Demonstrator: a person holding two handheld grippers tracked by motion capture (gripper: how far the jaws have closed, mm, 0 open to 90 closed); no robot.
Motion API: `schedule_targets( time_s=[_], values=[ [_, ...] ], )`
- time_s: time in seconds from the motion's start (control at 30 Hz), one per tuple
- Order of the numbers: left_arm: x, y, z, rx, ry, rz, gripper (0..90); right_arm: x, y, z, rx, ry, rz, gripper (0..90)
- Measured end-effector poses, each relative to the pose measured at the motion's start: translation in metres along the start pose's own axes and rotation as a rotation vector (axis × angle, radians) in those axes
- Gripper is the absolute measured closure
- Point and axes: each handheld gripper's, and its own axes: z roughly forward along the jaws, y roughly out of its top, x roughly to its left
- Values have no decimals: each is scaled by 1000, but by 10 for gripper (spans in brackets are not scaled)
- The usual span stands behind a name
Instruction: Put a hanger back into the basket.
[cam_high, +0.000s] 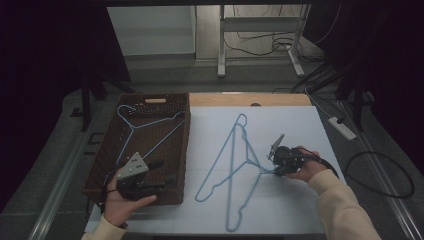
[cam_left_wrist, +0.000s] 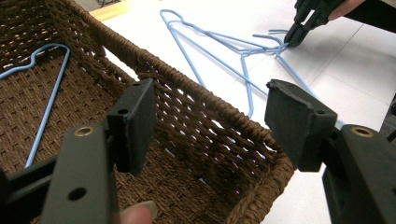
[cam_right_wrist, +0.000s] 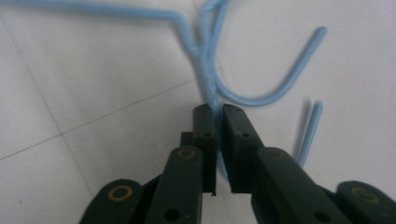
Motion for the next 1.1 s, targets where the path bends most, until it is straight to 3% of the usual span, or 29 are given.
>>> schedule_targets(
  time_s=[0.17, 0.2, 0.4, 0.53, 1.1],
  values=[
    [-2, 1, 0, -2, -2, 4, 347, 8, 2, -4, 12, 10, 7, 868],
    [-3, 2, 0, -2, -4, 7, 347, 11, 1, -12, -19, 22, 10, 870],
    [-9, 5, 2, -1, -15, 15, 346, 15, 2, -31, -29, 27, 81, 869],
    [-15, 9, 5, 7, -26, 20, 347, 19, 4, -40, -26, 28, 101, 869],
    [-46, 31, 33, 57, -85, 33, 344, 24, 11, -46, -15, 20, 101, 868]
  ],
)
